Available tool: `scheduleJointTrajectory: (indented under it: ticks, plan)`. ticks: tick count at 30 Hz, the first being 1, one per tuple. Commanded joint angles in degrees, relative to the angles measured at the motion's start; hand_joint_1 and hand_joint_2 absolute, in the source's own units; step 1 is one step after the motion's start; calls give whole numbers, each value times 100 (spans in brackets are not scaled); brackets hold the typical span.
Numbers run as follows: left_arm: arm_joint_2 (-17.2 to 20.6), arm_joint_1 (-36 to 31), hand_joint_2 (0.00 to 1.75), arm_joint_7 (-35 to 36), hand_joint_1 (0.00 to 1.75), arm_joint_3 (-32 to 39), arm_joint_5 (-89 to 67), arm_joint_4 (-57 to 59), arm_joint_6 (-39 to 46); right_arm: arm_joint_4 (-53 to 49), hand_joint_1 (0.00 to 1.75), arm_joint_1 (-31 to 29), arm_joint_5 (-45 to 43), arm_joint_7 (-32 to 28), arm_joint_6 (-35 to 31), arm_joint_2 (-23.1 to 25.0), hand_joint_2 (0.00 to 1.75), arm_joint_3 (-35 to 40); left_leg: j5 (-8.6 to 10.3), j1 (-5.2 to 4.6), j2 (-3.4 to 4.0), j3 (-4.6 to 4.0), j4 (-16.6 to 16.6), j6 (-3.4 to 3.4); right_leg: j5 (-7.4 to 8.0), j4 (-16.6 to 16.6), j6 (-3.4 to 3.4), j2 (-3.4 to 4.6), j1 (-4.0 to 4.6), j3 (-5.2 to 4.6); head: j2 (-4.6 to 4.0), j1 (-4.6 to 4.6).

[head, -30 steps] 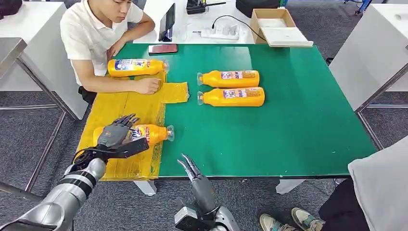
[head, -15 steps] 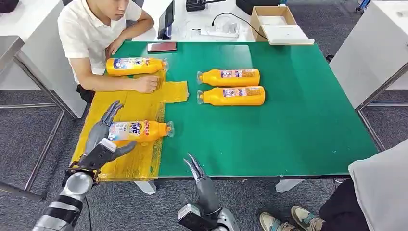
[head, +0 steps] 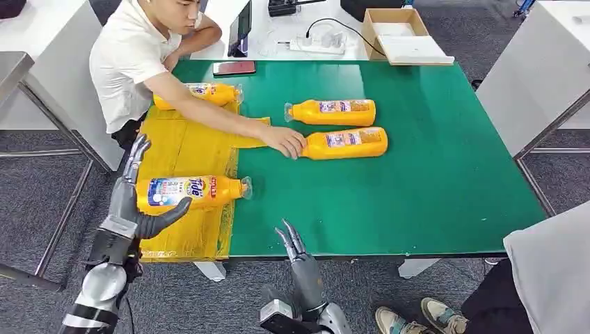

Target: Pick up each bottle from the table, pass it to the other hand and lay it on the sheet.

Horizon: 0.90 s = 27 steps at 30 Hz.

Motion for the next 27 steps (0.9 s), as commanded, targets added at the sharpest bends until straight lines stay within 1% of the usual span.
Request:
scheduleJointTrajectory:
  ticks: [1, 4, 5, 7, 8, 9, 10, 13, 15, 17, 18, 19, 20, 21, 22, 23, 24, 27]
  plan:
    - [-972, 1014, 175, -7, 0, -208, 1517, -457, 156, -1822, 0, 555, 1667, 261, -374, -657, 175, -2405, -6, -7, -13, 16, -6, 1, -11, -9, -1, -20, -5, 23, 2, 0]
    - [-955, 995, 175, -4, 0, -204, 1516, -462, 156, -1826, 0, 561, 1667, 250, -374, -635, 175, -2405, -17, -2, -10, 13, 1, 5, -12, -13, -4, -18, 1, 24, 0, 0]
    - [-1040, 1093, 175, 265, 0, -157, 1875, -447, 53, -1948, 0, 630, 2454, 412, -374, -351, 175, -3112, -16, -5, -13, 7, 0, 10, -9, -13, -3, -20, -1, 18, 2, 2]
    - [-1144, 1322, 175, 243, 0, -226, 1921, -311, 98, -1870, 0, 572, 2972, 597, -374, -455, 175, -3669, -21, 0, -14, 15, 3, 6, -14, -13, -8, -23, 5, 28, 2, 2]
    - [-1139, 1430, 175, 159, 0, -303, 1811, -181, 207, -1654, 0, 479, 3013, 736, -374, -645, 175, -3792, -17, -8, 0, 15, -5, 10, -7, -17, -3, -8, -4, 21, 0, 0]
    - [-1136, 1481, 175, 146, 0, -336, 1768, -71, 276, -1538, 0, 414, 3148, 853, -374, -757, 175, -3920, -24, -3, 2, 31, -6, 5, -12, -21, -7, -10, 2, 37, 0, 0]
    - [-1122, 1503, 175, 139, 0, -368, 1726, 26, 330, -1322, 0, 321, 3271, 999, -374, -877, 175, -3979, -19, -8, -2, 30, -13, 9, -8, -24, -4, -13, -3, 34, 2, -4]
    - [-1079, 1482, 175, 14, 0, -454, 1555, 54, 444, -588, 0, -54, 3459, 1310, -374, -1161, 175, -3994, -17, -5, -9, 25, -9, 13, -7, -28, 1, -21, 0, 35, 0, -2]
    - [-1024, 1436, 175, 5, 0, -569, 1415, -26, 443, -224, 0, -281, 3650, 1478, -374, -1241, 175, -3988, -18, -2, 2, 20, -7, 13, -9, -27, 11, -6, 2, 31, 0, 0]
    - [-970, 1379, 175, 81, 0, -699, 1313, -69, 407, 347, 0, -615, 3748, 1708, -374, -1357, 175, -3930, -19, -1, 10, 22, -7, 11, -8, -26, 10, 0, 3, 32, 2, 0]
    - [-975, 1362, 175, 88, 0, -714, 1312, -65, 408, 423, 0, -679, 3731, 1688, -374, -1385, 175, -3931, -18, -1, 18, 18, -5, 11, -4, -25, 11, 6, 3, 26, 2, 0]
    - [-976, 1354, 175, 92, 0, -723, 1311, -60, 410, 512, 0, -729, 3723, 1703, -374, -1405, 175, -3929, -15, -3, 9, 10, -5, 13, -3, -23, 14, -1, 0, 20, 2, 0]
    - [-960, 1336, 175, 117, 0, -754, 1309, -45, 407, 804, 0, -880, 3853, 1885, -374, -1473, 175, -3909, -18, 0, 11, 28, -10, 7, -6, -28, 7, -3, 4, 37, 2, 0]
    - [-1007, 1333, 175, 135, 0, -717, 1370, -55, 451, 1064, 0, -1014, 3835, 1967, -374, -1524, 175, -3888, -17, -1, 7, 19, -7, 9, -5, -24, 10, -4, 3, 28, 2, -2]
    - [-1010, 1322, 175, 135, 0, -723, 1370, -61, 456, 1110, 0, -1052, 3815, 1954, -374, -1545, 175, -3884, -15, -3, 7, 12, -4, 13, -2, -23, 16, -1, 0, 20, 0, 0]
    - [-1140, 1340, 175, 40, 0, -605, 1377, -119, 724, 1382, 0, -1181, 3869, 2054, -374, -1607, 175, -3853, -20, 1, 9, 28, -5, 7, -7, -25, 10, -3, 6, 37, 2, 0]
    - [-1149, 1333, 175, 36, 0, -605, 1380, -142, 741, 1448, 0, -1212, 3869, 2076, -374, -1624, 175, -3851, -24, 4, 11, 38, -6, 4, -11, -26, 6, -3, 9, 46, 2, -2]
    - [-1126, 1308, 175, 75, 0, -653, 1429, -219, 802, 1697, 0, -1396, 3895, 2078, -374, -1638, 175, -3844, -19, 2, 9, 18, -2, 12, -6, -22, 15, -1, 5, 27, 2, -2]
